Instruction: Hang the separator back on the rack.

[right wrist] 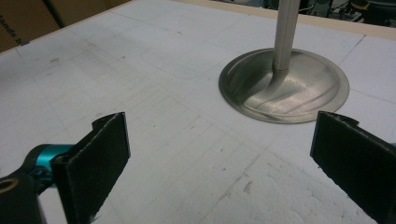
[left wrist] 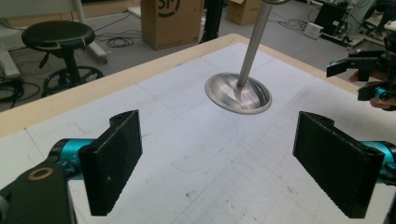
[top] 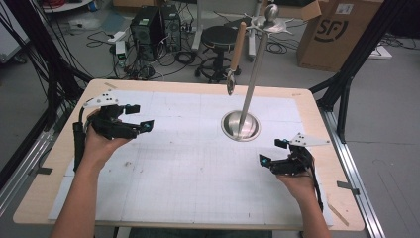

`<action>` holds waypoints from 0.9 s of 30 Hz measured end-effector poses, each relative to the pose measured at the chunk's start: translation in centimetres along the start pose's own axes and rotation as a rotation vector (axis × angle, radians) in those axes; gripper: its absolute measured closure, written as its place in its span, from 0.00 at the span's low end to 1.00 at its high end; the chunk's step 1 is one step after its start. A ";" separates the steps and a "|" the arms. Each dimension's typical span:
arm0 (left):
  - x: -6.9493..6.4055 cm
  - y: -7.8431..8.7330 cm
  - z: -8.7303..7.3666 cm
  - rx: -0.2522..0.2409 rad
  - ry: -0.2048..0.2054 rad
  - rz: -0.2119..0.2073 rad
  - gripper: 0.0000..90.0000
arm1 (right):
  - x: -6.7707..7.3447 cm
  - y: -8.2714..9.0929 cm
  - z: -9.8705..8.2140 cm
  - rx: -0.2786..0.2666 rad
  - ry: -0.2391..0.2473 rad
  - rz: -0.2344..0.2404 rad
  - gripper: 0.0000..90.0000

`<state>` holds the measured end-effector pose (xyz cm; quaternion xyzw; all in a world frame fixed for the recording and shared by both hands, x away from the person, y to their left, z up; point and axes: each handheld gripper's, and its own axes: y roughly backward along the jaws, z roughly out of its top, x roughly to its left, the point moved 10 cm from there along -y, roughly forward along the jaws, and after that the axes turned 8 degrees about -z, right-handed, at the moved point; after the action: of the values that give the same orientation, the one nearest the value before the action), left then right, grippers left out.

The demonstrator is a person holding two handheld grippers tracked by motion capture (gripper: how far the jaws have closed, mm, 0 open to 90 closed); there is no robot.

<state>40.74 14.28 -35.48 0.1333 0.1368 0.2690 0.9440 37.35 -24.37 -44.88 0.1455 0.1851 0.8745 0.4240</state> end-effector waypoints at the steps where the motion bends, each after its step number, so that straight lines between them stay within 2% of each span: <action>1: 0.1 0.0 -0.3 0.003 0.003 0.002 0.18 | 0.0 0.0 0.0 -0.001 0.001 0.000 0.04; 15: 0.3 -0.1 -2.2 0.035 -0.018 0.013 0.15 | -0.1 0.0 -0.1 0.003 0.002 0.001 0.04; 20: 0.6 0.2 -2.7 0.026 -0.001 0.017 0.14 | -0.1 -0.1 -0.1 0.005 0.000 -0.002 0.04; 27: 0.2 -0.5 -3.3 0.040 -0.032 0.006 0.12 | -0.3 -0.2 -0.1 0.006 -0.001 0.004 0.04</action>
<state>40.01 14.57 -38.72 0.1570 0.1267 0.2668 0.9424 37.58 -24.56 -45.11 0.1476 0.1872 0.8748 0.4218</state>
